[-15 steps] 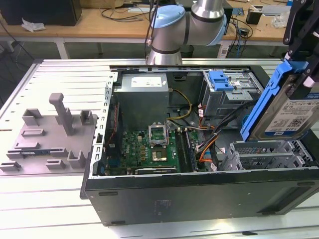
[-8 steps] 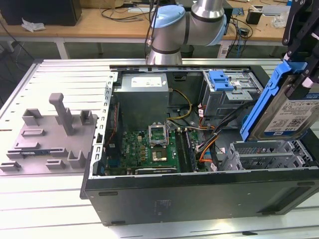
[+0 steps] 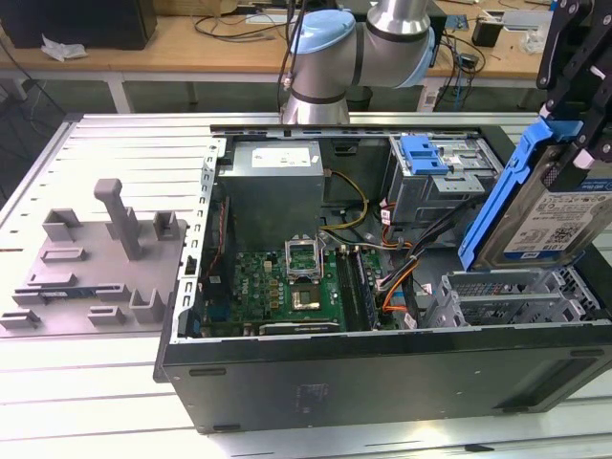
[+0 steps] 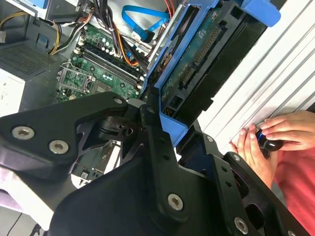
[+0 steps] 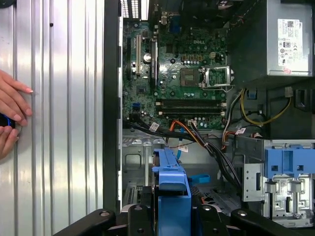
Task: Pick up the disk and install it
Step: 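Insert the disk into the insertion slot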
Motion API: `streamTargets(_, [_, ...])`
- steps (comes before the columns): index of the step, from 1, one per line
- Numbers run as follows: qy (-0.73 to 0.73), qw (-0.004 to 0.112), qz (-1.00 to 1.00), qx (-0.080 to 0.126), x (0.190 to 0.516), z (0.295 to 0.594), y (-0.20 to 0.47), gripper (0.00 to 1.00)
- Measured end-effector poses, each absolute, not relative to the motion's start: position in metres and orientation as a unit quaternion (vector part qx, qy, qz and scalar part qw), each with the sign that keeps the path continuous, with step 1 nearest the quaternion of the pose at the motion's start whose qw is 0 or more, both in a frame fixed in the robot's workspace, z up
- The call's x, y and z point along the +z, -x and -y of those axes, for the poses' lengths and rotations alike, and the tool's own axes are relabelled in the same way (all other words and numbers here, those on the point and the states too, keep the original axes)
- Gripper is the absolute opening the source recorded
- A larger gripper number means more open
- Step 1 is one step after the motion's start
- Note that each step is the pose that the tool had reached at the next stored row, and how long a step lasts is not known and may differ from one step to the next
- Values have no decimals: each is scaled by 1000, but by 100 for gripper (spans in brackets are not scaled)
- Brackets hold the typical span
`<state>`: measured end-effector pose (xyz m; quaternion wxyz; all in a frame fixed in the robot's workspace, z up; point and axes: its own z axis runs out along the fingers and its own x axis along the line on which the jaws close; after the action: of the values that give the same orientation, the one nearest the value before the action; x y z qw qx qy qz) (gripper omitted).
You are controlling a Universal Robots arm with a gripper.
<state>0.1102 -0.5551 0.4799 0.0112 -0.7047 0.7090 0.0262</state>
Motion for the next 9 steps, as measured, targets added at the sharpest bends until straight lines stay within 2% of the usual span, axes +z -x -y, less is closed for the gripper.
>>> streamTargets(9, [705,11,-709,26,477,555,-110,36])
